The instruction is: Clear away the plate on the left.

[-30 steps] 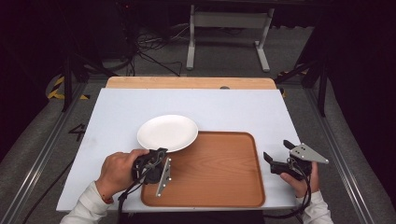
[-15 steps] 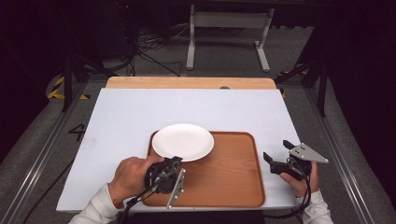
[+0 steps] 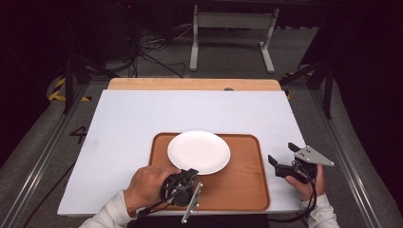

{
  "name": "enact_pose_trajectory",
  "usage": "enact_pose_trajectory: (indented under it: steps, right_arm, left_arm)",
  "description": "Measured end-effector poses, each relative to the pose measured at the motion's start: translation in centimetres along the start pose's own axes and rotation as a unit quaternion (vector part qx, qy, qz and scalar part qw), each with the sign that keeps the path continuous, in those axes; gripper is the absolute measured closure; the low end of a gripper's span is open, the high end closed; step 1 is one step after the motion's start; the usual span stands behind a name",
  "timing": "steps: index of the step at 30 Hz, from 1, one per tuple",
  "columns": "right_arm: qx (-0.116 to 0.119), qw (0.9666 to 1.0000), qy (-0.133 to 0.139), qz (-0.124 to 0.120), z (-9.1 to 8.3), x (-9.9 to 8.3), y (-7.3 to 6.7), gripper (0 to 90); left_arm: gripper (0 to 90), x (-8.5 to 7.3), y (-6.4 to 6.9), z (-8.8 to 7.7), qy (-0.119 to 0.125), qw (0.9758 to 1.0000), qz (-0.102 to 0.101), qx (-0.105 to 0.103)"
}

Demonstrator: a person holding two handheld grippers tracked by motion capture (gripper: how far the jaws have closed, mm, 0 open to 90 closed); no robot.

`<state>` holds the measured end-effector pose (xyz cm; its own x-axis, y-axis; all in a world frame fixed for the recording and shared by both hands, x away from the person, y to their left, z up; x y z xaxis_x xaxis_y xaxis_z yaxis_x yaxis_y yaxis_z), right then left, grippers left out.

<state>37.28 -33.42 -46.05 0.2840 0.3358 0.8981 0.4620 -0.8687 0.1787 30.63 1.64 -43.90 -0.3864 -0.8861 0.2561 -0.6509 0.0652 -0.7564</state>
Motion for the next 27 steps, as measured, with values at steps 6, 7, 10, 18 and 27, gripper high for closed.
enact_pose_trajectory:
  steps: [6,7,10,18,27]
  right_arm:
    - [-0.001,1.0000,0.001,0.002,0.0,0.0,0.2,9.7]
    - [0.000,1.0000,-0.001,0.001,0.0,0.0,0.2,9.7]
    - [-0.001,1.0000,0.000,0.002,0.0,0.0,0.2,9.7]
    - [0.000,1.0000,-0.005,0.001,0.1,-0.1,0.2,9.7]
    - [0.001,1.0000,-0.004,0.001,0.1,-0.1,0.2,9.7]
  left_arm:
    - [85.1,0.7,0.7,0.1,0.015,0.9998,-0.001,-0.011]
    - [85.1,0.7,0.8,0.3,0.021,0.9997,-0.007,-0.015]
    - [85.7,0.8,1.1,0.6,0.021,0.9995,-0.011,-0.021]
    - [86.5,0.9,1.5,1.2,0.031,0.9982,-0.022,-0.046]
    - [82.6,0.4,2.4,2.7,0.038,0.9936,-0.045,-0.097]
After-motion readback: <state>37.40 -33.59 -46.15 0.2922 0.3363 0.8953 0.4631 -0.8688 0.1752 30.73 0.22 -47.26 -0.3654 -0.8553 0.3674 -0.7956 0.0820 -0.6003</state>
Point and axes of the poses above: each handheld gripper's, and its own axes: z roughly forward along the jaws, x roughly out of its top, y roughly to its right, the point moved 5 cm from there along z, roughly forward along the jaws, and after that the axes turned 4 degrees about -z, right-handed, at the moved point
